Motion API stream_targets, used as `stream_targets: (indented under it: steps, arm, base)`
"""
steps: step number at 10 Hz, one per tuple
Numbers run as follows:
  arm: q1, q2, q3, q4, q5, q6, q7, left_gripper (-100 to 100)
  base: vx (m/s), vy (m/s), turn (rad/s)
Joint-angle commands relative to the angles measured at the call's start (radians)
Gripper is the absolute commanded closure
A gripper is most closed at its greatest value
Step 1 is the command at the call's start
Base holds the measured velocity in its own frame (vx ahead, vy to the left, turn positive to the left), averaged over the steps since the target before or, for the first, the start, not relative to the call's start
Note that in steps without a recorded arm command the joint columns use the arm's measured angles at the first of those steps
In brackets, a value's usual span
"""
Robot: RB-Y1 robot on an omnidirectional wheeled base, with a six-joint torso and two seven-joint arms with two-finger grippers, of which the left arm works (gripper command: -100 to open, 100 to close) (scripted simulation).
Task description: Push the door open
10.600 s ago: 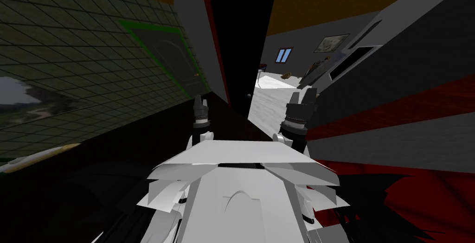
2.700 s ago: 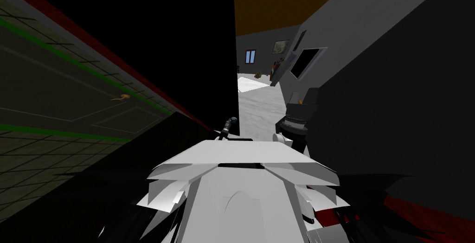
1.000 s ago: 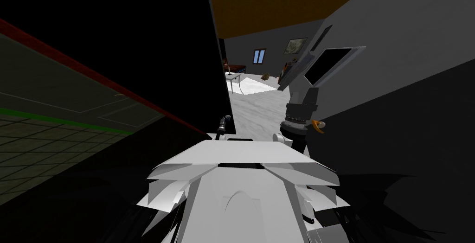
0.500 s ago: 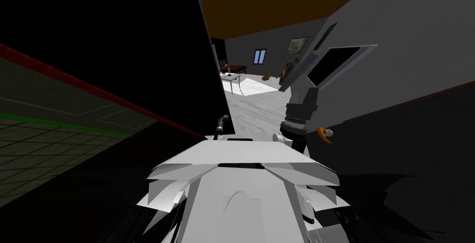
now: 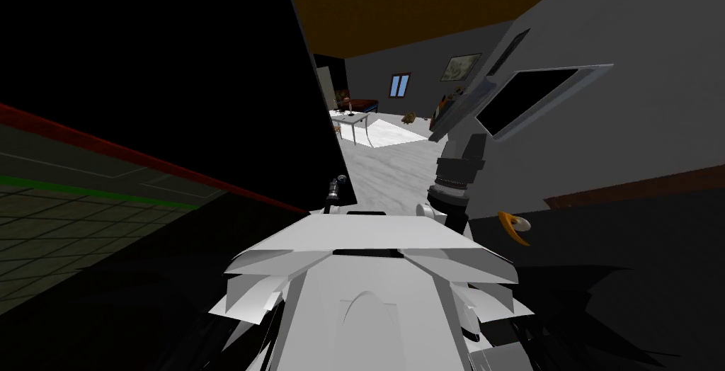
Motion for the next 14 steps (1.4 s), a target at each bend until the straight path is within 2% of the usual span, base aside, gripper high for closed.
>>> stream_targets:
  steps: [1,3,4,8,9,14]
  arm:
    - [0.008,0.02,0.028,-0.019,0.012,0.0,-0.002,100]
    - [0.008,0.02,0.028,-0.019,0.012,0.0,-0.002,100]
    - [0.007,0.021,0.051,-0.016,0.023,-0.001,-0.009,100]
    - [0.004,0.015,0.092,-0.012,0.042,-0.003,-0.021,100]
    - [0.004,0.015,0.092,-0.012,0.042,-0.003,-0.021,100]
    - [0.0,-0.009,0.145,-0.007,0.068,-0.006,-0.036,100]
  base:
    - [0.222,-0.08,0.076]
    - [0.089,-0.028,0.014]
    - [0.136,-0.035,0.056]
    - [0.169,-0.072,0.077]
    - [0.138,-0.052,0.024]
    - [0.186,-0.066,0.07]
